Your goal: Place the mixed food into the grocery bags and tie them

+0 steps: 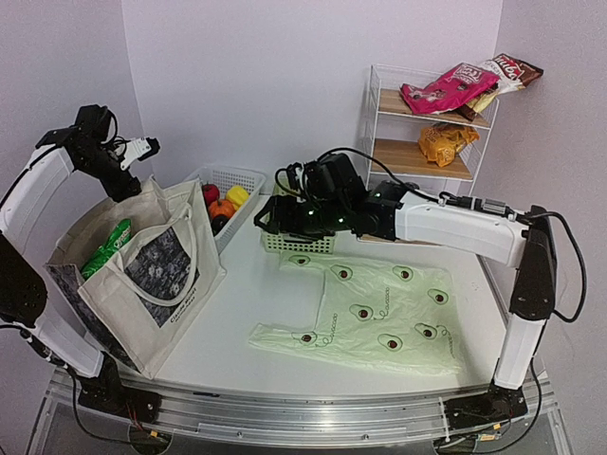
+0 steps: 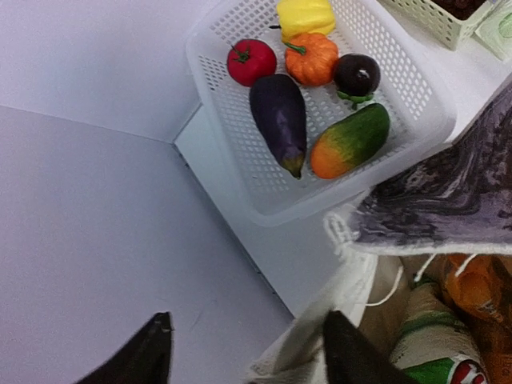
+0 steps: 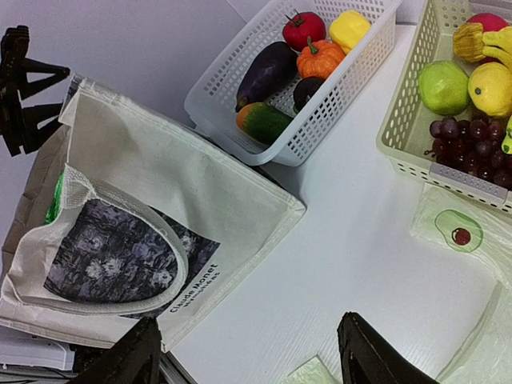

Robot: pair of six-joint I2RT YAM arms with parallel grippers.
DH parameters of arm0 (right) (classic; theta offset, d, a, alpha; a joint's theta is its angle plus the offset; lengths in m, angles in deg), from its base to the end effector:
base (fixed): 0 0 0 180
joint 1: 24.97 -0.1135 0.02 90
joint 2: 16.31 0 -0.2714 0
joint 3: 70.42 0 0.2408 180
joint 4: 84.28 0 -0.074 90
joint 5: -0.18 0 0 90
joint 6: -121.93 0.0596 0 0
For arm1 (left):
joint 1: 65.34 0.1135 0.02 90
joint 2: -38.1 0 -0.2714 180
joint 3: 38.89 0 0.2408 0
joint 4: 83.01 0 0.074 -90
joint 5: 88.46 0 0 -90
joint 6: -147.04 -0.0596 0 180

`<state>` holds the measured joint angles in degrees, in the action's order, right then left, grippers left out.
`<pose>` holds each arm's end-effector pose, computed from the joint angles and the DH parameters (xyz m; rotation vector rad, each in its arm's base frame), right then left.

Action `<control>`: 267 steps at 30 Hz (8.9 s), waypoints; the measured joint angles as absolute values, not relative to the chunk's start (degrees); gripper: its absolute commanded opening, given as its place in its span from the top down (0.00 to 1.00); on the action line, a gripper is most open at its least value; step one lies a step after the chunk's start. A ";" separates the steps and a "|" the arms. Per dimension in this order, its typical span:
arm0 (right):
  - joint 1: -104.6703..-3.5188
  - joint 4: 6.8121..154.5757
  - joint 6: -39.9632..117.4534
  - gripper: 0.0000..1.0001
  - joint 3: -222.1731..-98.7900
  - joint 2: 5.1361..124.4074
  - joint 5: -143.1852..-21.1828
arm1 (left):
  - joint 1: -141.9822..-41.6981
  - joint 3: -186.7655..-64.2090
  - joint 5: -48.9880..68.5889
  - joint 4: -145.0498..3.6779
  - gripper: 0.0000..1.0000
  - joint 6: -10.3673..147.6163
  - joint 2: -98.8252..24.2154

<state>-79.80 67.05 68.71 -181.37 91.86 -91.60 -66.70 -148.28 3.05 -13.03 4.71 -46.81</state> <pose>0.2695 0.3793 0.3247 -0.3188 2.1411 0.9484 0.3086 -0.0089 0.3883 1.0956 2.1361 0.3940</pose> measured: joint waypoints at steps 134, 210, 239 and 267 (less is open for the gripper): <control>-71.21 42.03 71.74 0.34 -175.91 95.69 -97.57 | -89.62 -170.98 9.96 -29.45 0.96 91.22 -96.13; -71.12 35.04 66.45 1.00 -184.81 93.08 -94.05 | -90.03 -170.23 21.21 -31.14 0.26 88.45 -95.44; -71.20 34.76 65.07 1.00 -182.22 70.44 -79.89 | -92.76 -136.67 47.20 -39.50 0.00 30.74 -46.55; -73.89 36.27 63.79 1.00 -191.35 78.16 -73.00 | -105.07 -125.24 44.60 -58.72 0.03 26.88 -32.37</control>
<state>-73.89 36.27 63.79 -191.35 78.16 -73.00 -105.07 -125.24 44.60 -58.72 26.88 -32.37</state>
